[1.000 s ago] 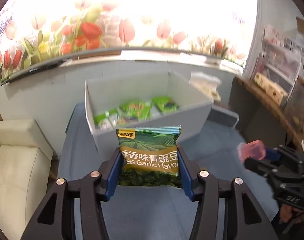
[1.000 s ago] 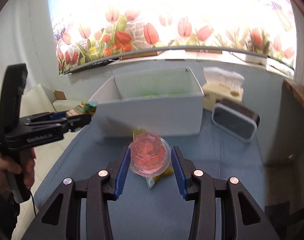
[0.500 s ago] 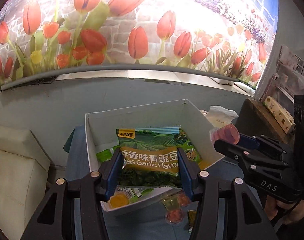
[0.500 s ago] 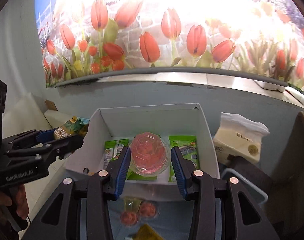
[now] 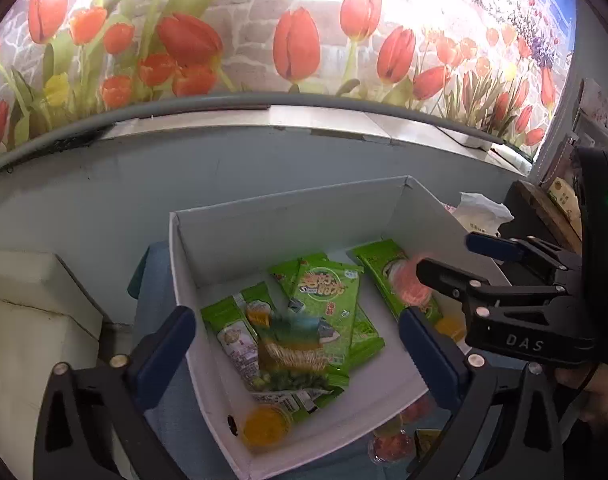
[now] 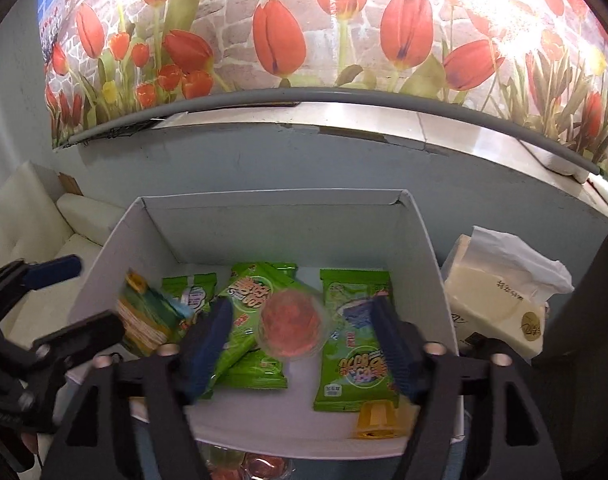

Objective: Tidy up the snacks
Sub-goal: 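Lower the pea bag and red cup into the white box, opening both grippers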

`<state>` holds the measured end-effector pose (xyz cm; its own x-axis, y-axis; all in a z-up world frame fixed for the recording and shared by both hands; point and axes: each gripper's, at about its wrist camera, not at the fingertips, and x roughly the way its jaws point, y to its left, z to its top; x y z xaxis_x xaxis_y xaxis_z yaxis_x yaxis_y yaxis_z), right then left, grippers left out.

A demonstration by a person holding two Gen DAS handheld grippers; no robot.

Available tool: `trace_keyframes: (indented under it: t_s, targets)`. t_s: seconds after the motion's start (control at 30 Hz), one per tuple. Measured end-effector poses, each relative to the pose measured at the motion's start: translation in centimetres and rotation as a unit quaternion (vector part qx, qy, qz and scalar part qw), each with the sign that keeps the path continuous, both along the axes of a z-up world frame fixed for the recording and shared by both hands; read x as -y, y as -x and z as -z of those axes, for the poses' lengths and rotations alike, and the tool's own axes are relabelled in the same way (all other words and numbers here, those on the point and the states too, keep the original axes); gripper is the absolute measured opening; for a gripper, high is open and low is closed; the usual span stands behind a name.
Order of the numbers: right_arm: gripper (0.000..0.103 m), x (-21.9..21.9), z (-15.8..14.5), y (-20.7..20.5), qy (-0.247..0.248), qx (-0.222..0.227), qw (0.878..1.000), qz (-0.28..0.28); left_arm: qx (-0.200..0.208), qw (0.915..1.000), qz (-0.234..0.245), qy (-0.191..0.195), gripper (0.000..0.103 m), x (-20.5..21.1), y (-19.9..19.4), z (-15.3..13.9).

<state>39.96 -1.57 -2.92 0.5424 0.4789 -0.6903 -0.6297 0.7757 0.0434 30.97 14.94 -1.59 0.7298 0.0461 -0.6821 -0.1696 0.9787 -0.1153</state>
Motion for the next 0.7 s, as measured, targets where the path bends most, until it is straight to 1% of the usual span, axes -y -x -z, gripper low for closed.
trace_keyframes:
  t_s: [0.03,0.1,0.17,0.23,0.27,0.3,0.37,0.5,0.57,0.63,0.7]
  targets:
    - [0.092,0.3,-0.2,0.2,-0.006,0.009,1.0,0.0,0.002,1.0,0.001,-0.001,0.103,-0.1,0.2,-0.1]
    - [0.092,0.7,-0.5,0.2,-0.018,0.008,1.0,-0.006,0.007,0.9999,-0.001,0.008,0.103,-0.3,0.5,-0.3]
    - [0.092,0.9,-0.8,0.2,-0.014,0.01,1.0,0.001,0.015,0.9997,-0.014,0.013,0.103,-0.7,0.9,-0.7]
    - [0.092,1.1,-1.0,0.2,-0.016,0.008,1.0,-0.002,0.022,0.9996,-0.01,0.017,0.103,-0.7,1.3,-1.1]
    - [0.094,1.1,-1.1,0.2,-0.016,0.003,1.0,-0.005,0.024,0.9996,-0.012,0.013,0.103,-0.7,1.5,-1.3]
    - [0.099,1.0,-1.2,0.2,-0.016,0.002,1.0,-0.005,0.027,0.9995,-0.012,0.009,0.103,-0.6,1.7,-1.6]
    - [0.103,1.1,-1.3,0.5,-0.016,0.008,1.0,-0.005,0.032,0.9994,-0.011,0.001,0.103,-0.5,2.1,-2.0]
    - [0.103,0.8,-1.3,0.8,-0.014,0.007,1.0,-0.004,0.047,0.9988,-0.004,0.01,0.103,-0.6,3.1,-2.6]
    - [0.103,0.7,-1.5,1.2,-0.015,0.008,1.0,-0.005,0.052,0.9986,-0.003,0.003,0.103,-0.3,3.6,-3.0]
    - [0.103,0.8,-1.7,1.6,-0.023,0.006,1.0,-0.006,0.053,0.9986,-0.005,-0.003,0.103,-0.1,4.1,-3.2]
    - [0.103,1.3,-2.2,2.5,-0.039,0.01,0.999,-0.004,0.057,0.9984,-0.004,-0.001,0.103,0.0,4.6,-3.5]
